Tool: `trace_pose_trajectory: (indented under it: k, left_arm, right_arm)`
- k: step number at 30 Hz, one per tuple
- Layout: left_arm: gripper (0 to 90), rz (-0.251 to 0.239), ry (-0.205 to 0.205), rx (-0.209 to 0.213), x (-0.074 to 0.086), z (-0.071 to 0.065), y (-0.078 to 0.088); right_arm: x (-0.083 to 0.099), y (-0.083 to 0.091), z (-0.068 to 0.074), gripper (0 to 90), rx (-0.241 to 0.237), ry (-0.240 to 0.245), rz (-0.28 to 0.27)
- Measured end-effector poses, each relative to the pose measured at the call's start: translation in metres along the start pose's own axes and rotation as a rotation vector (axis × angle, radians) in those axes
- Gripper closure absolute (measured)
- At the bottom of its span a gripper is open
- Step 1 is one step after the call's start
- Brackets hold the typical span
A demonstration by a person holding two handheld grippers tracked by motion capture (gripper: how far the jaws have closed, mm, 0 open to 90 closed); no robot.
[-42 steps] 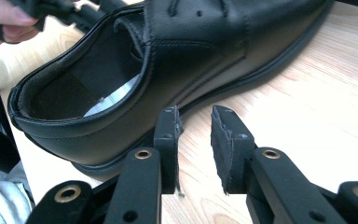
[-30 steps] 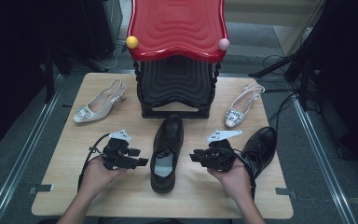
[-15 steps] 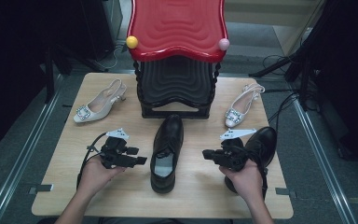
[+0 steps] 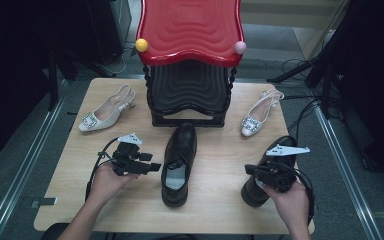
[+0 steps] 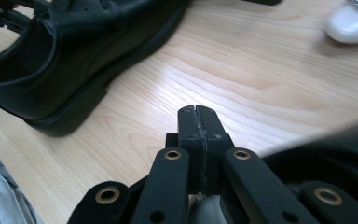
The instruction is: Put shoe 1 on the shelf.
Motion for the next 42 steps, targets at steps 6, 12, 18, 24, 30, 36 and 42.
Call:
trace_pose_trajectory:
  k: [6,12,18,24,30,36,42]
  left_arm:
    - [39.9,0.006,-0.010,-0.001,-0.001,-0.001,-0.006]
    - [39.9,-0.003,-0.002,-0.001,-0.001,0.001,-0.005]
    - [39.9,0.008,-0.005,-0.006,0.000,0.000,-0.006]
    - [39.9,0.016,-0.005,-0.012,0.000,0.000,-0.005]
    - [39.8,0.020,-0.013,-0.018,0.001,0.000,-0.003]
    - [39.8,0.010,-0.008,-0.020,0.003,0.000,-0.001]
    - [39.8,0.010,-0.005,-0.027,0.007,0.001,0.002]
  right_arm:
    - [0.014,0.019,-0.013,90.0,0.048,-0.028,-0.002]
    - [0.031,0.016,-0.026,90.0,0.053,-0.066,0.076]
    - [0.032,-0.005,-0.023,90.0,-0.012,-0.044,0.150]
    - [0.031,-0.011,-0.022,90.0,-0.004,-0.056,0.162]
    - [0.024,-0.017,-0.011,90.0,-0.073,-0.039,0.144]
    - [0.020,-0.031,0.001,90.0,-0.077,-0.010,0.165]
    - [0.016,-0.037,0.008,90.0,-0.099,0.007,0.169]
Point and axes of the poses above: each handheld gripper's, and its own axes: y roughly backward along the jaws, x roughly out of its underside, z roughly to its left, the point moved 3 cm from there along -y, roughly forward along the jaws, and after that the axes turned 1 degree about x, right-handed, at the moved point
